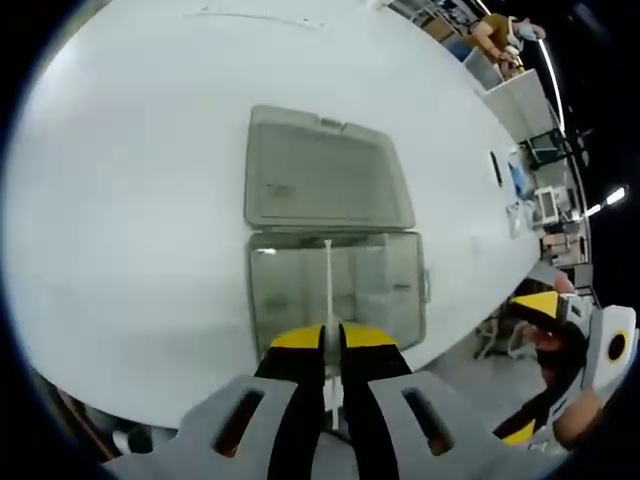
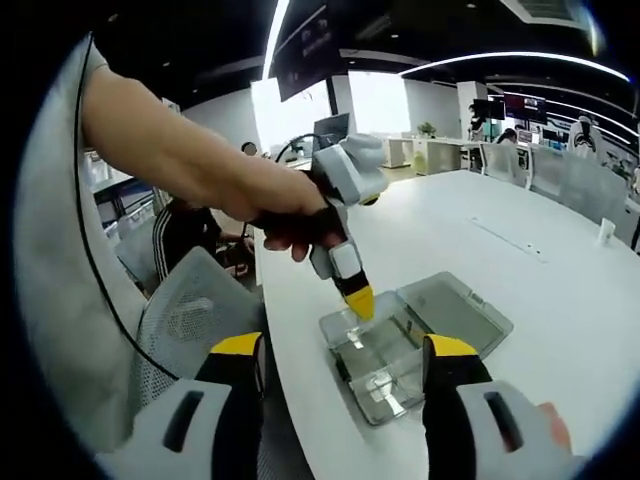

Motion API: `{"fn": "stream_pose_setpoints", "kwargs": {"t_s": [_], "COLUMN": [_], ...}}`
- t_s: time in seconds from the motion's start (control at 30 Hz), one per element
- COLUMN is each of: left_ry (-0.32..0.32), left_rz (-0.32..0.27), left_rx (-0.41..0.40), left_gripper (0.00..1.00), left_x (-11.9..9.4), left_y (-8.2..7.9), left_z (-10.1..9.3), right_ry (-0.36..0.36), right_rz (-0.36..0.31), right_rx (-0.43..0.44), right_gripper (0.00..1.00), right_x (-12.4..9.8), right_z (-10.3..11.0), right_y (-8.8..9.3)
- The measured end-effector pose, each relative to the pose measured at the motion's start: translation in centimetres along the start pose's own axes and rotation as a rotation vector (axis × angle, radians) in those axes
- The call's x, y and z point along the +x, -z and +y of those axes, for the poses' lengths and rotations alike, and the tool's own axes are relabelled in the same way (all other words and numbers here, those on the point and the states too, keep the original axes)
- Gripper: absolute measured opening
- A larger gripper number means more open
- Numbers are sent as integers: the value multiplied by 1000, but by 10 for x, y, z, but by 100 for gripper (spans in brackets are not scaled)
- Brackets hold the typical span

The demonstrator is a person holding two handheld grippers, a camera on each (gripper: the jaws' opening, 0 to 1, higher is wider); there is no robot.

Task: Insert the divider into the dual guide fixture by aligning both edges with the guide slots and pushing it downward to the bottom, including one-sided entry, uneven engagement, binding, and posture correction.

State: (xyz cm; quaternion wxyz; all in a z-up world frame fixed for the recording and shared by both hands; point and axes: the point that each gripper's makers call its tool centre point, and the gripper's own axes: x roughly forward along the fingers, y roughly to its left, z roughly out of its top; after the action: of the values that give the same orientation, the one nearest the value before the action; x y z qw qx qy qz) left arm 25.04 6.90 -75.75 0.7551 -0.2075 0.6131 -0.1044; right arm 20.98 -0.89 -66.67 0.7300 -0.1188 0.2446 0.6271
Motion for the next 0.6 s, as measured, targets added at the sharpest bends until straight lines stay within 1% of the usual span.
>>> {"fn": "stream_pose_setpoints", "kwargs": {"t_s": [0.33, 0.53, 0.6], "left_ry": [-14, -28, -31], "left_rz": [18, 38, 48], "left_rx": [-8, 0, -20], "left_gripper": [1, 1, 1], "left_x": [5, 9, 10], "left_y": [-1, -3, -3], "left_z": [2, 0, 2], "right_ry": [4, 5, 4], "right_rz": [0, -1, -2], "right_rx": [5, 4, 4], "right_gripper": [62, 62, 62], "right_x": [-2, -3, -2], "right_z": [-4, -6, -6], "right_y": [3, 3, 2]}}
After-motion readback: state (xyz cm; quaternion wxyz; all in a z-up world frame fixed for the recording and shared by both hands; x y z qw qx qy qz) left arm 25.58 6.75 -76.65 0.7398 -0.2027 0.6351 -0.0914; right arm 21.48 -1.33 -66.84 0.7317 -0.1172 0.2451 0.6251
